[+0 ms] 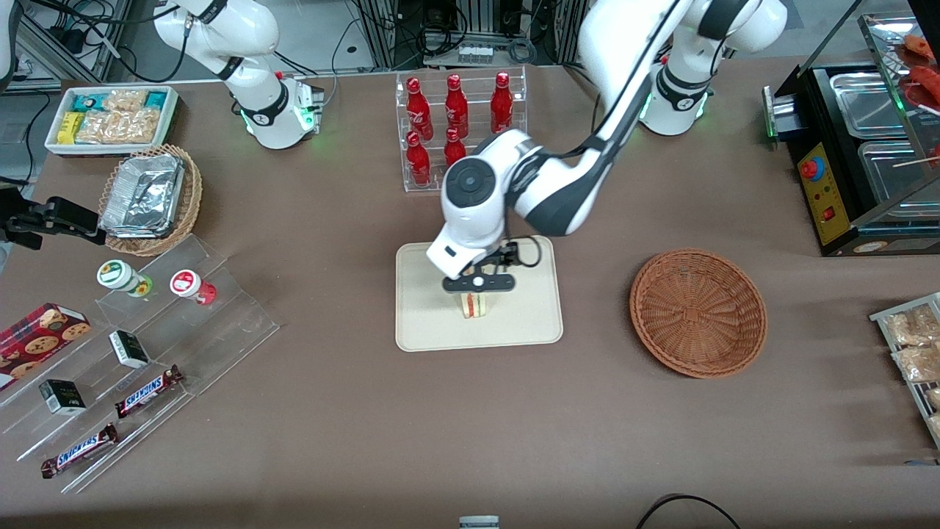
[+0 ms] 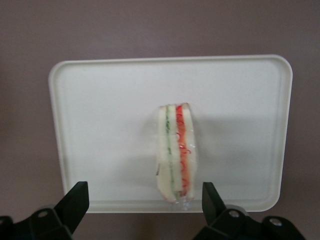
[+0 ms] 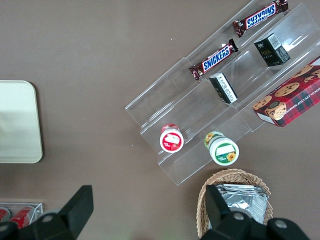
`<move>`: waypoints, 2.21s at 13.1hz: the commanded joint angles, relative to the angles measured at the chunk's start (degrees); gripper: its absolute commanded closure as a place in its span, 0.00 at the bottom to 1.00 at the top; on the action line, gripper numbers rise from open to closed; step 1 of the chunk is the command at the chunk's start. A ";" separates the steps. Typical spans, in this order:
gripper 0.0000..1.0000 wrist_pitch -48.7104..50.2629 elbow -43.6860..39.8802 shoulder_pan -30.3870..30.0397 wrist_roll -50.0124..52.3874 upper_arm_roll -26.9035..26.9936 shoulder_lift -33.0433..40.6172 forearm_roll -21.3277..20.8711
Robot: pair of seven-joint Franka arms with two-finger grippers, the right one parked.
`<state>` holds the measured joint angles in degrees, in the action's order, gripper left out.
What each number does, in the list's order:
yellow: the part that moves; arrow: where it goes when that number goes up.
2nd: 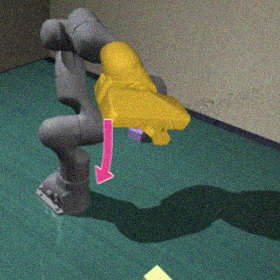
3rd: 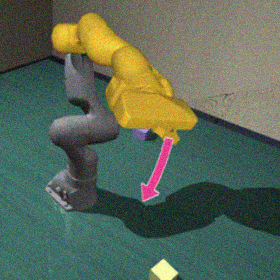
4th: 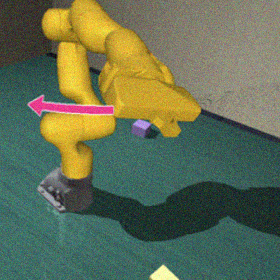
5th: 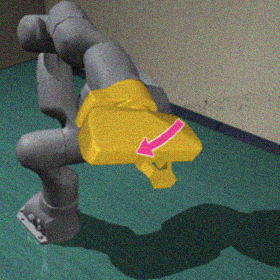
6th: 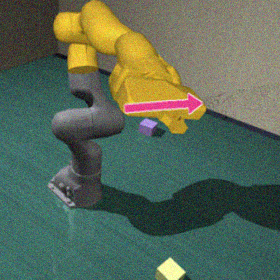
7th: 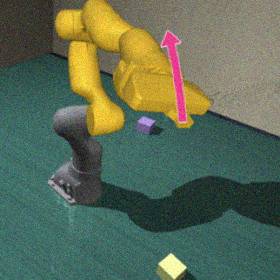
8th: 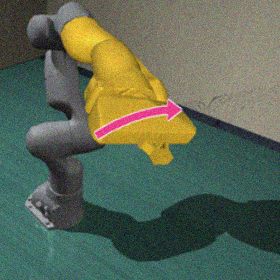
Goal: Place sandwich from basket to tray
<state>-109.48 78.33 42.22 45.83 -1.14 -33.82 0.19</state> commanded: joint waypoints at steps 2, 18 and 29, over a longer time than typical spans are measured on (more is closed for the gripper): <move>0.00 9.52 1.30 -7.13 -0.47 -0.18 9.19 0.33; 0.00 22.14 19.21 -36.78 -38.54 1.22 38.12 -0.46; 0.00 18.25 12.47 -36.42 -39.77 1.84 33.04 -2.04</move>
<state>-92.00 94.55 5.59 6.93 0.68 1.73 -0.97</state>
